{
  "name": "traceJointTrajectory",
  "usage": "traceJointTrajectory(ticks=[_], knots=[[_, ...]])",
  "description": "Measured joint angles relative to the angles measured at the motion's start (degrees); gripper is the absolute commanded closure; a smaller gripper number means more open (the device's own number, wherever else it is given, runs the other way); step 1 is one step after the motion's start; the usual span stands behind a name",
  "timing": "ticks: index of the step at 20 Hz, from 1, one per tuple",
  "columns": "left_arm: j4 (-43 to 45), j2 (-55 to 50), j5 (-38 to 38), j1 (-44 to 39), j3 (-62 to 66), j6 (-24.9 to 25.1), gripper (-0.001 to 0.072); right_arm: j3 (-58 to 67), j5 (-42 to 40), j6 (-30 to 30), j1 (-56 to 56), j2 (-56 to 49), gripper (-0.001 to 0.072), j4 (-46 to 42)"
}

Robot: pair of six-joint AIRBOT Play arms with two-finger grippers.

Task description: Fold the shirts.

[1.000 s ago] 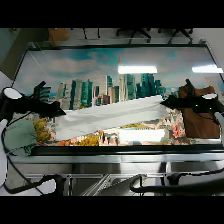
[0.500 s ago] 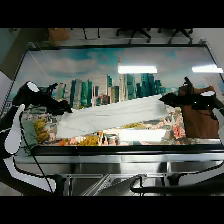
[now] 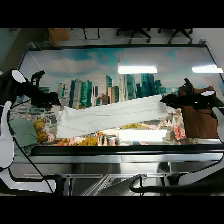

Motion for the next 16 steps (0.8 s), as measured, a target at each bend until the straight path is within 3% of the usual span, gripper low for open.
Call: traceJointTrajectory(ticks=[2,3,4,5,10,16], knots=[[-4.2,1.51,-0.15,-0.2,0.07,0.02,0.044,0.02,0.63,0.02,0.92,-1.33,0.0511,-0.26],[-7.06,1.97,-0.09,-0.57,0.13,0.46,0.0558,0.02,0.98,0.02,1.49,-1.84,0.07,-0.57],[-10.01,2.25,0.22,-1.27,0.13,1.03,0.0672,0.02,1.64,0.07,2.16,-2.27,0.0694,-0.74],[-12.44,2.32,0.68,-2.27,0.15,1.55,0.0689,0.04,2.05,-0.09,2.78,-2.47,0.0694,-0.81],[-19.08,-1.38,6.47,-13.27,0.17,2.6,0.0689,2.73,6.91,-0.98,3.85,0.37,0.0695,-1.77],[-24.44,-15.28,19.41,-30.69,1.99,2.89,0.069,9.62,18.38,4.46,1.68,13.73,0.0695,0.9]])
